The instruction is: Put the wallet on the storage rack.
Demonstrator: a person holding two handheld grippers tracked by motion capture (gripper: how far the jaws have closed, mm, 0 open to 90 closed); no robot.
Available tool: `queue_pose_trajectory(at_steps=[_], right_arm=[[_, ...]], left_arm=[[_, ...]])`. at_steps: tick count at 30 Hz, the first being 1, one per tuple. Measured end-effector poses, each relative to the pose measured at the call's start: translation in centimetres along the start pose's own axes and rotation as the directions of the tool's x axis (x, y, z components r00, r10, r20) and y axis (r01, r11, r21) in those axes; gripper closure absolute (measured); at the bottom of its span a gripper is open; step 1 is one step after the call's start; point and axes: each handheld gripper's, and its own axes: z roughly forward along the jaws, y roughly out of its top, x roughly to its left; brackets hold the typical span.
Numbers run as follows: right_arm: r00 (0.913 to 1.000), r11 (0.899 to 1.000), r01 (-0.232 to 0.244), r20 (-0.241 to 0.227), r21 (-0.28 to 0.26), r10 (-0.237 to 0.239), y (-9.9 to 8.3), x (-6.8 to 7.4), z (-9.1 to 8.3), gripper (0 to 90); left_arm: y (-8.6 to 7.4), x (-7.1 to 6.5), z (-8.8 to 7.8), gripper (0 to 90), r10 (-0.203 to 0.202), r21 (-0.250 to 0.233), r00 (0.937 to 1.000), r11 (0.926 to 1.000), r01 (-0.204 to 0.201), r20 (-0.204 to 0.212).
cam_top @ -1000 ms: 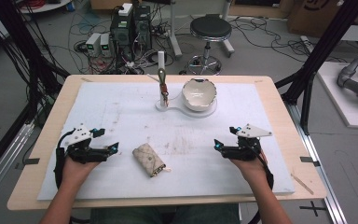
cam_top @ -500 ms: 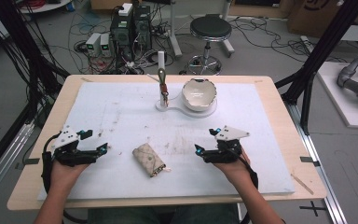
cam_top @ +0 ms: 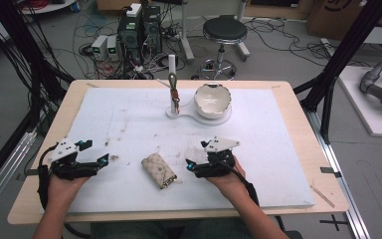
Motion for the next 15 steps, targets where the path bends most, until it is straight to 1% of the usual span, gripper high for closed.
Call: queue_pose_trajectory(at_steps=[1, 5, 9, 12, 15], right_arm=[[1.0000, 1.000, -0.002, -0.008, 0.006, 0.002, 0.1, 0.3, 0.3, 19.9], [0.9991, 0.999, 0.026, -0.034, 0.026, -0.025, 0.4, 1.7, 1.4, 19.9], [0.9979, 0.998, 0.031, -0.059, 0.051, -0.028, 0.8, 3.3, 2.7, 19.9], [0.9970, 0.996, 0.047, -0.065, 0.071, -0.042, 1.0, 4.2, 3.4, 19.9], [0.9963, 0.996, 0.045, -0.076, 0.079, -0.039, 1.1, 5.0, 4.1, 19.9]], left_arm=[[0.1, 0.0, 0.0, 17.3, 0.003, 0.001, 1.0000, 1.0000, -0.003, 0.003], [0.2, -0.3, 0.2, 17.3, 0.010, -0.001, 0.9999, 1.0000, -0.010, 0.012], [0.2, -0.4, 0.3, 17.3, 0.014, 0.000, 0.9997, 0.9999, -0.014, 0.020], [0.2, -0.4, 0.3, 17.3, 0.014, 0.001, 0.9997, 0.9999, -0.014, 0.021], [0.2, -0.4, 0.2, 17.3, 0.014, -0.002, 0.9997, 0.9999, -0.014, 0.017]])
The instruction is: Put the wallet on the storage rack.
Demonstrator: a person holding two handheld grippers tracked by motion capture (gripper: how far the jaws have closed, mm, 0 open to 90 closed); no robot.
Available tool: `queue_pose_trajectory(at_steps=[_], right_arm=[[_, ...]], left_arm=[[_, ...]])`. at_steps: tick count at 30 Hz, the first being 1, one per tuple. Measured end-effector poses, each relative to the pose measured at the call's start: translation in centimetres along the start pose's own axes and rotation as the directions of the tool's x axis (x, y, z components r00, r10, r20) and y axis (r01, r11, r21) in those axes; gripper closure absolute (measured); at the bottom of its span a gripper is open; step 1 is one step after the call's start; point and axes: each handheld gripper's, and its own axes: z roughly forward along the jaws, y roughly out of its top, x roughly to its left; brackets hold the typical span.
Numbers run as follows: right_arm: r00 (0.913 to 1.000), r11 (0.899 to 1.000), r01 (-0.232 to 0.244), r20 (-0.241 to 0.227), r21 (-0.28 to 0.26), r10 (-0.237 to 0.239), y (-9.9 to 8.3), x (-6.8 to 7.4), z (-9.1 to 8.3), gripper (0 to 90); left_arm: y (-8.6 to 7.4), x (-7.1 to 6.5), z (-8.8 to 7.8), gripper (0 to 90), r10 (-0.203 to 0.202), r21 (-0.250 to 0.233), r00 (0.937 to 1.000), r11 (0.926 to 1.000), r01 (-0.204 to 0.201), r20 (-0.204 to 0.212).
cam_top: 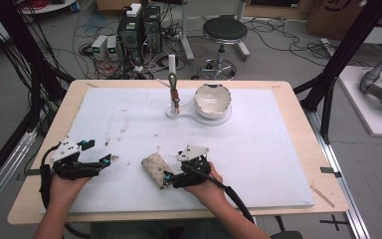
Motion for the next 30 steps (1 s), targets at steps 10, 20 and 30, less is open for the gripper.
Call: queue_pose_trajectory(at_steps=[10, 20, 30], right_arm=[[0.9980, 0.999, -0.032, -0.054, 0.014, 0.033, 0.0, 1.5, 1.5, 19.9], [0.9981, 0.994, -0.008, -0.059, 0.108, 0.014, -0.2, 2.9, 3.1, 19.4], [0.9979, 0.989, 0.065, -0.006, 0.132, -0.064, -0.2, 3.7, 3.3, 18.9]], left_arm=[[0.0, -0.1, 0.1, 17.3, 0.001, 0.004, 1.0000, 1.0000, -0.001, 0.004], [0.0, -0.2, 0.3, 17.3, 0.001, 0.005, 1.0000, 1.0000, -0.001, 0.008], [0.0, -0.4, 0.5, 17.3, 0.008, 0.015, 0.9999, 0.9999, -0.009, 0.013]])
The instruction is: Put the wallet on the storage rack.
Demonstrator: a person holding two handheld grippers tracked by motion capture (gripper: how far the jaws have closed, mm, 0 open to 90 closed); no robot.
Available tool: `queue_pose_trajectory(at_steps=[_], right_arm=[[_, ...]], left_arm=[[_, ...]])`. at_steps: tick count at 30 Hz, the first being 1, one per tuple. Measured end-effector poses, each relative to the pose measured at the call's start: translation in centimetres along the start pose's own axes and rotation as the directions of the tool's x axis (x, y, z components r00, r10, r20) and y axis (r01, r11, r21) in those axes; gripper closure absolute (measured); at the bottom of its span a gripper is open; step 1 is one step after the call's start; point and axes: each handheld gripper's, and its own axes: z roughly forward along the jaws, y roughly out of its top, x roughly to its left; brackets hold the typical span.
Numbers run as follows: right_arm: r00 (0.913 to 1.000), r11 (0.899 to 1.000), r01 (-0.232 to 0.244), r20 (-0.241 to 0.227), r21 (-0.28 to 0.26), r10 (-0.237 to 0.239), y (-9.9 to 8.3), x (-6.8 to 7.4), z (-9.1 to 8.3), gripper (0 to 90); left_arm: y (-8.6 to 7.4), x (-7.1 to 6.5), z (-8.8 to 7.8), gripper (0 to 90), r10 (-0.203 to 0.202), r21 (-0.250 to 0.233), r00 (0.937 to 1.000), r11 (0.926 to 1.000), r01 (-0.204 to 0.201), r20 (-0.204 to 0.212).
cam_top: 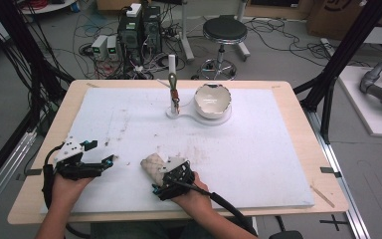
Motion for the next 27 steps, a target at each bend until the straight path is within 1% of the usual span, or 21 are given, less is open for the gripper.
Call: queue_pose_trajectory(at_steps=[1, 4, 6, 7, 8, 9, 13, 17, 19, 22, 24, 25, 27], right_arm=[[0.9999, 1.000, -0.011, -0.004, 0.001, 0.011, 0.0, 0.0, 0.0, 19.4], [0.9999, 1.000, -0.006, -0.012, -0.005, 0.006, 0.0, 0.0, -0.1, 22.8], [0.9997, 1.000, -0.012, -0.020, -0.012, 0.011, -0.1, -0.1, -0.1, 26.6], [0.9994, 1.000, -0.026, -0.022, -0.012, 0.026, -0.1, -0.1, -0.2, 28.5], [0.9994, 1.000, -0.026, -0.025, -0.013, 0.026, -0.1, -0.2, -0.3, 29.9], [0.9989, 0.999, -0.037, -0.029, -0.013, 0.037, -0.2, -0.2, -0.3, 31.0], [0.9981, 0.999, -0.049, -0.039, -0.019, 0.048, -0.2, -0.5, -0.4, 34.6], [0.9979, 0.999, -0.048, -0.044, -0.025, 0.047, -0.3, -0.7, -0.6, 36.9], [0.9985, 0.999, -0.042, -0.037, -0.024, 0.041, -0.2, -0.8, -0.7, 37.3], [0.9986, 0.998, -0.044, -0.032, -0.045, 0.043, -0.2, -1.3, -1.2, 37.6], [0.9982, 0.996, -0.055, -0.028, -0.067, 0.053, -0.1, -1.6, -1.6, 37.7], [0.9986, 0.996, -0.051, -0.022, -0.079, 0.049, 0.0, -1.9, -1.9, 37.6], [0.9982, 0.993, -0.060, -0.010, -0.100, 0.059, 0.0, -2.5, -2.6, 37.7]], left_arm=[[0.0, 0.0, 0.0, 17.3, 0.001, 0.002, 1.0000, 1.0000, -0.001, 0.002], [0.0, 0.0, 0.0, 17.3, 0.001, -0.001, 1.0000, 1.0000, -0.001, 0.000], [0.0, 0.0, -0.1, 17.4, 0.003, -0.001, 1.0000, 1.0000, -0.003, 0.003], [0.0, 0.0, -0.1, 17.4, 0.000, -0.002, 1.0000, 1.0000, 0.000, 0.002], [0.0, 0.1, -0.1, 17.4, 0.001, 0.000, 1.0000, 1.0000, -0.001, 0.002], [-0.1, 0.1, -0.1, 17.4, -0.002, -0.003, 1.0000, 1.0000, 0.002, 0.003], [0.0, 0.1, -0.1, 17.4, -0.003, -0.004, 1.0000, 1.0000, 0.003, 0.004], [0.0, 0.1, -0.2, 17.4, 0.002, -0.003, 1.0000, 1.0000, -0.002, 0.004], [0.0, 0.1, -0.2, 17.4, 0.001, -0.005, 1.0000, 1.0000, -0.001, 0.005], [0.0, 0.1, -0.2, 17.5, 0.000, -0.006, 1.0000, 1.0000, 0.000, 0.003], [0.0, 0.1, -0.2, 17.4, 0.001, -0.008, 1.0000, 1.0000, -0.001, 0.002], [0.0, 0.1, -0.2, 17.4, -0.001, -0.011, 1.0000, 0.9999, 0.001, 0.000], [0.0, 0.0, -0.2, 17.5, -0.003, -0.013, 1.0000, 0.9999, 0.003, 0.001]])
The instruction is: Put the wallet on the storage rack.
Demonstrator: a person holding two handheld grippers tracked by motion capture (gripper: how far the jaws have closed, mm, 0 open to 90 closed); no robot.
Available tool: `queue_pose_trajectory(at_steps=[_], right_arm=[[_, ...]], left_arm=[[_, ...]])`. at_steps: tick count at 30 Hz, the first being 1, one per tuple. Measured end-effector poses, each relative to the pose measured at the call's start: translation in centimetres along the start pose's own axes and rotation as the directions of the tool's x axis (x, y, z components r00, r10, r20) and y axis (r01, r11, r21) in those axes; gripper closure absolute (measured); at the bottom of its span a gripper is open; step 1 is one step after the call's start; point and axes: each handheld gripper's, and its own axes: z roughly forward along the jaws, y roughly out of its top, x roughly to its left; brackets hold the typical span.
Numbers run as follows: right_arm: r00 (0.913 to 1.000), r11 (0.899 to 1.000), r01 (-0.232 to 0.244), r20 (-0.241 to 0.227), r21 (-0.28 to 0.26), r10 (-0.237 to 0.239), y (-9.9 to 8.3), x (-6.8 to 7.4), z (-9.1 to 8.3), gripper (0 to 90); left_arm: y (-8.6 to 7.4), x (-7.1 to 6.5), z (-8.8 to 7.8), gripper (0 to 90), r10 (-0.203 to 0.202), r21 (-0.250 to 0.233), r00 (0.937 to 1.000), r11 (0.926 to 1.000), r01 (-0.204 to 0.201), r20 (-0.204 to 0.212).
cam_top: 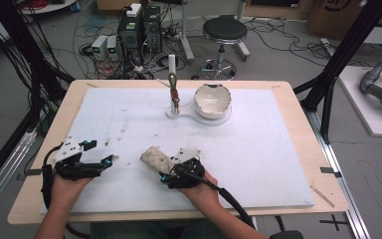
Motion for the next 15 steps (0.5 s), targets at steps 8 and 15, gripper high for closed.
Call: queue_pose_trajectory(at_steps=[8, 15], right_arm=[[0.9969, 0.996, -0.039, 0.065, -0.075, 0.043, 0.2, -2.9, -3.2, 37.8], [0.9855, 0.989, -0.073, 0.143, -0.130, 0.092, 0.1, -6.1, -6.9, 37.8]], left_arm=[[0.0, 0.0, 0.0, 17.4, 0.004, 0.001, 1.0000, 1.0000, -0.004, 0.003], [0.0, -0.1, 0.1, 17.4, 0.005, 0.004, 1.0000, 1.0000, -0.005, 0.007]])
